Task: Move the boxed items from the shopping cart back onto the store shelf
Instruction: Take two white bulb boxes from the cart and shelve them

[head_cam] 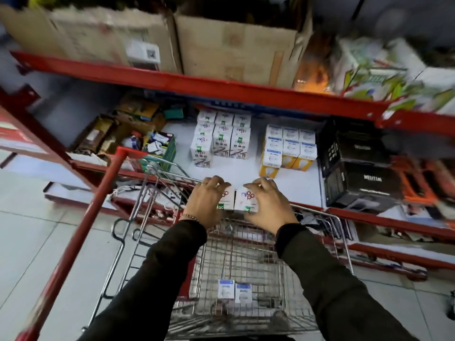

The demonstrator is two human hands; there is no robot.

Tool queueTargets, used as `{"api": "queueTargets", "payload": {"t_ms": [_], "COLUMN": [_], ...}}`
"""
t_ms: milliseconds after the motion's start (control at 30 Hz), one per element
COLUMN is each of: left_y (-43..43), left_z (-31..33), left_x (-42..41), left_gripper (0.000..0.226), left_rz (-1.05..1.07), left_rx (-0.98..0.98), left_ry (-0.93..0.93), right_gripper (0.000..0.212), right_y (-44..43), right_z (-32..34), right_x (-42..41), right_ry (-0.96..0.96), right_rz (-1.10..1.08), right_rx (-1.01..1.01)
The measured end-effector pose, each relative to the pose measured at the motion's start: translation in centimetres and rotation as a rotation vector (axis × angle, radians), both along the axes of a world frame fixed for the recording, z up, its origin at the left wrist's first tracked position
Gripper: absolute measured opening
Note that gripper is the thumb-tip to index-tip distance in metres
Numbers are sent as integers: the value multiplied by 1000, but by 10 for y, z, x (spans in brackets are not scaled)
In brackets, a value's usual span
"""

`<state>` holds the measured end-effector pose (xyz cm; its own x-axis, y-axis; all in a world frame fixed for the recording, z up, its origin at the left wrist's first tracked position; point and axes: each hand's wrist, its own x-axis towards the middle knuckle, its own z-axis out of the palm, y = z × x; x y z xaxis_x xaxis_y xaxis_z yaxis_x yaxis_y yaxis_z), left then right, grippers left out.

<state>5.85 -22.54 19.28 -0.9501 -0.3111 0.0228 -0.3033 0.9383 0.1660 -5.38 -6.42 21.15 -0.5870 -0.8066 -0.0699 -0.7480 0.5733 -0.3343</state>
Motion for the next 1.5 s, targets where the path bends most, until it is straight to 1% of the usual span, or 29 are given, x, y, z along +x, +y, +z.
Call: {"api": "queueTargets", "payload": {"t_ms": [133, 233, 367, 533, 667, 767, 933, 1100, 1233, 1333, 1400, 1500], "left_y": [-21, -36, -57, -71, -84, -91, -94, -88, -78, -62, -45, -14], "left_z": [34, 44, 34, 3, -19, -25, -32, -34, -34, -34, -36, -55], "left_x": [-23, -49, -86, -117, -132, -139, -137, -127, -113, -91, -72, -40], "left_gripper": [69, 68, 63, 58, 63, 65, 63, 67, 70, 61, 55, 50], "left_rz": [21, 15, 12, 43, 48, 62, 61, 59, 81, 88, 67, 49], "left_rx": [-95, -137, -180, -275, -299, -285, -244, -145, -84, -17, 34, 61], "left_ry": [85, 88, 0, -150, -186, -162, -101, -81, -4, 125, 190, 200], "right_gripper": [77, 75, 72, 67, 66, 62, 49, 53, 53, 50, 49, 45], "right_y": [-15, -33, -64, -101, -118, -125, -122, -111, -97, -79, -64, -40], "right_z": [29, 35, 19, -15, -32, -34, -36, -36, -32, -34, -42, -65], "right_x": [-25, -45, -72, -96, -111, -116, -116, -109, -97, -79, -63, -37], "right_ry": [65, 99, 98, 53, 55, 60, 73, 78, 52, 33, 27, -12], "right_rz": [-32, -44, -49, -53, -43, -37, -46, -27, -46, -79, -89, -93], "right_rx": [-75, -90, -26, 52, 80, 74, 42, 39, -17, -114, -119, -108]}}
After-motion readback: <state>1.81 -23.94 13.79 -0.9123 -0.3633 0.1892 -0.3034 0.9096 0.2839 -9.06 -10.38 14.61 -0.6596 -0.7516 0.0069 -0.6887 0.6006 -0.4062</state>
